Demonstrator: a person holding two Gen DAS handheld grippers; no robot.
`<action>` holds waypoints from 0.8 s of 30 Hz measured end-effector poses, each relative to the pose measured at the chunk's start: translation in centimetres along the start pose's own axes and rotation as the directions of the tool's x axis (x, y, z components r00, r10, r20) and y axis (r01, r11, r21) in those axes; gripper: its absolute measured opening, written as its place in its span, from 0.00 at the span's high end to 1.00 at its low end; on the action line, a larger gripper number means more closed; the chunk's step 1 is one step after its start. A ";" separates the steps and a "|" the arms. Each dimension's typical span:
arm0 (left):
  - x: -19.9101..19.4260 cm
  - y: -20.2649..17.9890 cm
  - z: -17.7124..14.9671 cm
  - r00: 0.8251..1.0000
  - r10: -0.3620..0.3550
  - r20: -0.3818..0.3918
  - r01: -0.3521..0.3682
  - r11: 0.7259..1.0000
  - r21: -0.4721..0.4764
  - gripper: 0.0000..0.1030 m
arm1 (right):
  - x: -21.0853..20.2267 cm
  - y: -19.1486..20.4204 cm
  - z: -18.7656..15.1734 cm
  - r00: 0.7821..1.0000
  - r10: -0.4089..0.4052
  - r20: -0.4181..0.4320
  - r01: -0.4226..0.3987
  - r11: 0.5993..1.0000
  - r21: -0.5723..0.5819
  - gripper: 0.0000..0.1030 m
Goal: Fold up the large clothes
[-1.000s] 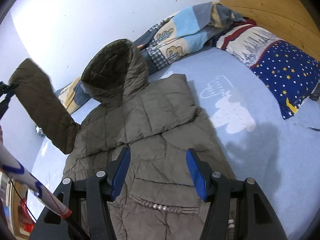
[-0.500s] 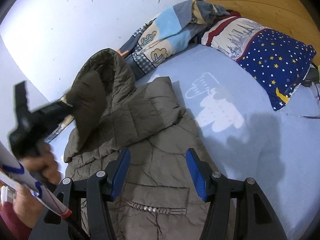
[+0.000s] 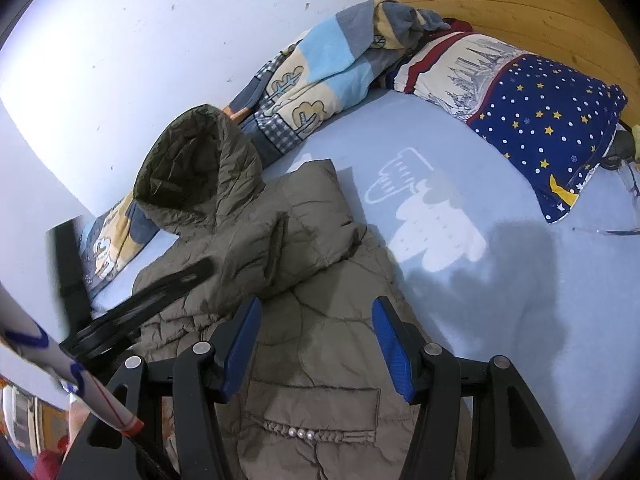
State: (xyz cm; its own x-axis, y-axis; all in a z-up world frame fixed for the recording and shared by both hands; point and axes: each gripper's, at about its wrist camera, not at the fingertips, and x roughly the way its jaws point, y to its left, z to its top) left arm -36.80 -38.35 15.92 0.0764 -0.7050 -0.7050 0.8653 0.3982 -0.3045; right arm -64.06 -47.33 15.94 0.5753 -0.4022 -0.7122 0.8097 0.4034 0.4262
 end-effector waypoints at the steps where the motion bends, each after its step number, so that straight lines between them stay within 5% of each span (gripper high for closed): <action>1: -1.2 1.0 0.0 0.999 0.041 0.010 -0.042 0.999 0.001 0.33 | 0.3 -0.1 0.2 1.000 0.004 0.001 -0.004 1.000 0.010 0.39; 5: -6.1 6.8 -1.8 0.958 0.286 0.040 -0.286 0.958 0.016 0.33 | 2.5 -0.1 0.3 0.996 0.087 -0.032 -0.085 0.995 0.059 0.39; 7: -7.8 9.9 -2.9 0.942 0.332 0.046 -0.331 0.943 -0.033 0.32 | 4.2 -0.1 0.2 0.988 0.139 -0.063 -0.133 0.986 0.100 0.40; 13: -8.0 17.7 -5.4 0.923 0.383 0.036 -0.368 0.906 -0.207 0.31 | 9.8 1.1 -0.2 0.963 0.241 -0.121 -0.218 0.960 0.177 0.42; 19: -7.1 18.9 -4.6 0.935 0.352 0.030 -0.337 0.915 -0.223 0.31 | 14.6 2.1 -0.3 0.956 0.248 -0.156 -0.215 0.956 0.202 0.42; 21: -6.7 18.9 -4.2 0.938 0.346 0.027 -0.332 0.917 -0.220 0.31 | 16.1 2.3 -0.1 0.953 0.254 -0.166 -0.218 0.954 0.207 0.49; 23: -5.8 18.6 -4.0 0.938 0.346 0.021 -0.334 0.918 -0.215 0.31 | 17.1 2.6 0.0 0.952 0.253 -0.173 -0.221 0.958 0.183 0.76; 24: -5.6 18.6 -3.9 0.937 0.348 0.017 -0.337 0.918 -0.210 0.31 | 17.4 2.9 0.2 0.957 0.233 -0.174 -0.208 0.966 0.154 0.77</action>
State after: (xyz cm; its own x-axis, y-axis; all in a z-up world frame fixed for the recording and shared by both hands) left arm -23.08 -24.68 11.68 0.3810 -0.5326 -0.7558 0.6647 0.7260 -0.1766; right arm -51.64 -53.30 4.91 0.7191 -0.1477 -0.6790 0.6806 0.3470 0.6453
